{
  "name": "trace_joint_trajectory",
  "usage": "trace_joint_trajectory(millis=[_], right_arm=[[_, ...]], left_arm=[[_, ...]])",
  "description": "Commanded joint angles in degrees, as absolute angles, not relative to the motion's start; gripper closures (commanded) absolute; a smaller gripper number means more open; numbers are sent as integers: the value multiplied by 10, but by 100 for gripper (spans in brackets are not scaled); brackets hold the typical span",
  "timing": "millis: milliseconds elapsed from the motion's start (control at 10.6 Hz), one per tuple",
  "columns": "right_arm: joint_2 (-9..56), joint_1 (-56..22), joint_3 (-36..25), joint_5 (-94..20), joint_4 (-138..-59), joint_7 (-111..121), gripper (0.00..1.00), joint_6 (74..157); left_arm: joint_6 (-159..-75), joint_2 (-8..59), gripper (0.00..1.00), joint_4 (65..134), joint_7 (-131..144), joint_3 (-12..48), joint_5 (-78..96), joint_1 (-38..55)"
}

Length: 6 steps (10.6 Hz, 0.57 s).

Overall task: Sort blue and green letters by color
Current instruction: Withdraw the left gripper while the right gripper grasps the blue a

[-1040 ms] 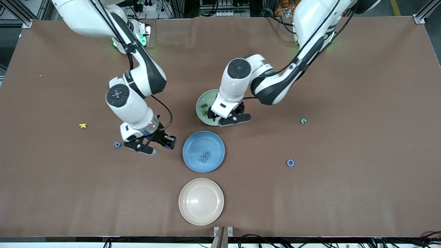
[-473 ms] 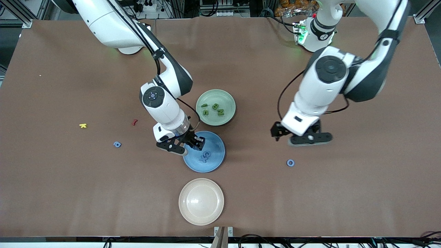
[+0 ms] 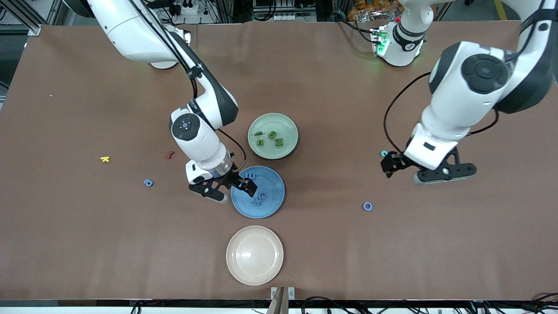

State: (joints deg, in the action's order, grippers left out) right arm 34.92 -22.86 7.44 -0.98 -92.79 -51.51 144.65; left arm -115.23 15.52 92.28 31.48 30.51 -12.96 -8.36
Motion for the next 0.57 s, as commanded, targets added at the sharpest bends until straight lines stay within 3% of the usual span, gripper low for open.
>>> trace_joint_trajectory(millis=[0,473], right_arm=[[315,-171,78,-9,-936,-483,0,1332],[291,-22,77,17,-997,-303,0,1312]], left_arm=[[-1078,117,0,906,216,295,-92,-109],[-995,47,0,904,87,208,-53,-89]])
